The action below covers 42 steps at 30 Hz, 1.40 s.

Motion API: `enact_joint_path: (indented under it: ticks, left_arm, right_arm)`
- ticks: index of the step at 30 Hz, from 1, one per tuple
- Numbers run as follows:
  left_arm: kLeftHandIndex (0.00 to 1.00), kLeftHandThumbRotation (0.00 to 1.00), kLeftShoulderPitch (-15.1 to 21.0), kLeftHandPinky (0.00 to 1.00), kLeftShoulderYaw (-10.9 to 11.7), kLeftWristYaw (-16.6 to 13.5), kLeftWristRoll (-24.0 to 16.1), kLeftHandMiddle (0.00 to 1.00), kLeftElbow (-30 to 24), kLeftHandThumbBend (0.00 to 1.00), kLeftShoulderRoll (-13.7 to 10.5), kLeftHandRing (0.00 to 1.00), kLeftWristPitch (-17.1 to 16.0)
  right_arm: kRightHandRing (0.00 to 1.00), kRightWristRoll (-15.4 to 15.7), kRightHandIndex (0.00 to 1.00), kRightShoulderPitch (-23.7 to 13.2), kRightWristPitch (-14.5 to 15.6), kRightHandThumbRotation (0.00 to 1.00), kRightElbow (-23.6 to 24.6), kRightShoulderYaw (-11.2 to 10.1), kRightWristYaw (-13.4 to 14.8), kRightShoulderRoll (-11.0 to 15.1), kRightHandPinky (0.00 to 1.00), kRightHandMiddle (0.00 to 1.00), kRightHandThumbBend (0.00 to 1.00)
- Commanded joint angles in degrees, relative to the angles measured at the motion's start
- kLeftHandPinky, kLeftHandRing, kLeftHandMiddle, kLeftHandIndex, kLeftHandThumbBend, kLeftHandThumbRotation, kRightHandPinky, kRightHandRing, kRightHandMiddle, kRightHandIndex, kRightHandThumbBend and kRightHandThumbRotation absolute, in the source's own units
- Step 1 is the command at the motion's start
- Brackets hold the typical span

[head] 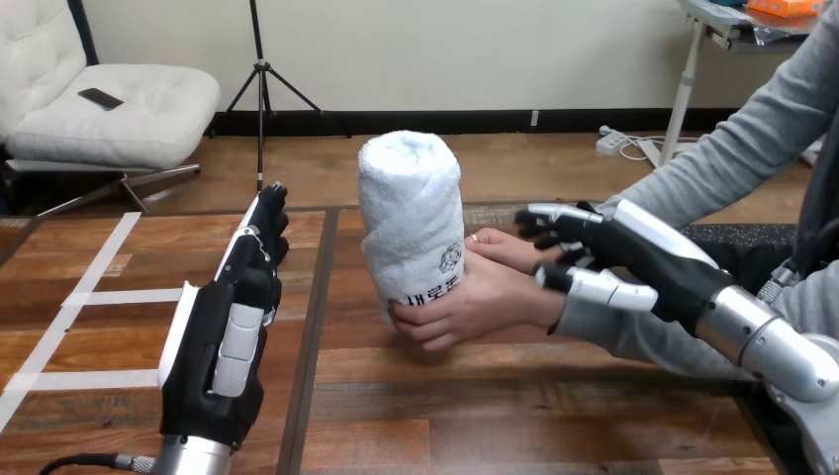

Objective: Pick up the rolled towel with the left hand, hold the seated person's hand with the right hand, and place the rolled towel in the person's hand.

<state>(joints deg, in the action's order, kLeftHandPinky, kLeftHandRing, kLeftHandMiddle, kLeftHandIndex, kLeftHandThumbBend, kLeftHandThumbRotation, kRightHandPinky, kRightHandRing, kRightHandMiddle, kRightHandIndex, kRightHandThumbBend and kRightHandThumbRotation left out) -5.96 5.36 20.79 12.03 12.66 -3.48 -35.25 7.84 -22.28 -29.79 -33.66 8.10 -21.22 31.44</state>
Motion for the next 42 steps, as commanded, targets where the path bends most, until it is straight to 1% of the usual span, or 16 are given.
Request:
enact_joint_path:
  ticks: [1,4,14,16,20,22,25,26,28,29,31,32,34,35,38,42]
  left_arm:
    - [0.94,0.93,0.6,1.00,-0.6,0.1,0.8,0.99,-3.8,0.84,0.2,1.00,-1.5]
    - [0.93,0.93,0.0,0.99,-0.9,-0.4,0.6,0.98,-4.5,0.84,0.7,1.00,-1.6]
    - [0.90,0.93,-1.5,0.95,-2.0,-0.8,0.4,0.95,-6.6,0.82,1.5,0.97,-1.4]
    - [0.89,0.94,-1.8,0.95,-2.3,-1.0,0.1,0.95,-7.2,0.81,1.7,0.97,-1.4]
    - [0.88,0.94,-2.8,0.94,-3.0,-1.4,-0.2,0.94,-9.0,0.80,2.0,0.96,-0.8]
    - [0.88,0.94,-3.1,0.93,-3.3,-1.5,0.0,0.94,-9.7,0.80,2.0,0.96,-0.5]
    - [0.88,0.93,-3.8,0.91,-4.0,-1.1,1.3,0.93,-11.1,0.79,2.2,0.95,0.2]
    - [0.88,0.92,-4.1,0.91,-4.3,-1.1,1.6,0.93,-11.8,0.79,2.3,0.95,0.6]
    - [0.88,0.91,-4.5,0.87,-4.7,-1.2,1.8,0.93,-12.7,0.79,2.4,0.95,1.1]
    - [0.87,0.91,-4.8,0.87,-4.9,-1.1,2.1,0.93,-13.3,0.79,2.4,0.94,1.1]
    - [0.88,0.90,-5.2,0.85,-5.2,-0.9,2.3,0.93,-14.0,0.78,2.4,0.94,1.2]
    - [0.88,0.90,-5.4,0.84,-5.5,-0.8,2.5,0.93,-14.5,0.77,2.4,0.94,1.2]
    - [0.88,0.90,-5.7,0.83,-5.8,-0.7,2.7,0.93,-15.2,0.77,2.4,0.94,1.4]
    - [0.88,0.90,-6.0,0.82,-6.1,-0.6,3.0,0.93,-15.8,0.76,2.3,0.94,1.6]
    - [0.89,0.90,-6.6,0.81,-6.7,-0.4,3.6,0.93,-17.0,0.76,2.4,0.94,2.0]
    - [0.92,0.88,-7.1,0.81,-7.3,-0.4,4.0,0.94,-18.1,0.77,2.7,0.94,2.1]
  right_arm:
    - [0.86,-2.9,0.90,0.3,-1.7,1.00,5.2,-3.0,1.4,-2.0,0.79,0.88,1.00]
    - [0.87,-4.3,0.90,1.4,-1.7,1.00,7.1,-3.6,1.5,-2.6,0.80,0.89,1.00]
    - [0.88,-5.9,0.91,4.7,-0.2,1.00,12.9,-5.3,2.2,-3.8,0.81,0.89,1.00]
    - [0.88,-6.9,0.91,5.6,0.0,1.00,14.4,-5.6,2.0,-4.2,0.81,0.90,1.00]
    - [0.89,-10.0,0.91,8.2,1.3,1.00,18.3,-6.2,1.3,-5.2,0.81,0.90,1.00]
    - [0.89,-10.8,0.91,9.1,1.5,1.00,19.6,-6.4,1.2,-5.7,0.81,0.90,1.00]
    - [0.89,-12.5,0.91,11.1,1.5,1.00,22.0,-6.7,1.4,-7.0,0.82,0.90,1.00]
    - [0.89,-13.5,0.91,12.0,1.7,1.00,22.9,-6.7,1.4,-7.8,0.82,0.90,1.00]
    - [0.90,-14.6,0.91,13.1,2.0,1.00,24.1,-6.7,1.4,-8.5,0.83,0.91,1.00]
    - [0.90,-16.1,0.91,13.9,1.6,1.00,24.5,-6.6,1.1,-9.5,0.83,0.91,1.00]
    - [0.92,-17.8,0.92,14.9,1.0,1.00,25.0,-6.5,0.7,-10.6,0.86,0.92,1.00]
    - [0.92,-19.2,0.92,15.7,0.5,1.00,25.5,-6.3,0.5,-11.7,0.86,0.93,1.00]
    - [0.93,-20.6,0.92,16.6,0.0,1.00,26.0,-6.2,0.3,-12.9,0.88,0.94,1.00]
    - [0.93,-21.5,0.92,17.5,-0.6,1.00,26.5,-6.1,0.4,-14.1,0.89,0.94,1.00]
    - [0.93,-22.7,0.92,19.4,-1.8,1.00,27.5,-5.7,0.5,-16.1,0.90,0.94,1.00]
    - [0.93,-23.2,0.93,21.9,-2.4,1.00,29.3,-5.2,0.5,-18.0,0.90,0.94,1.00]
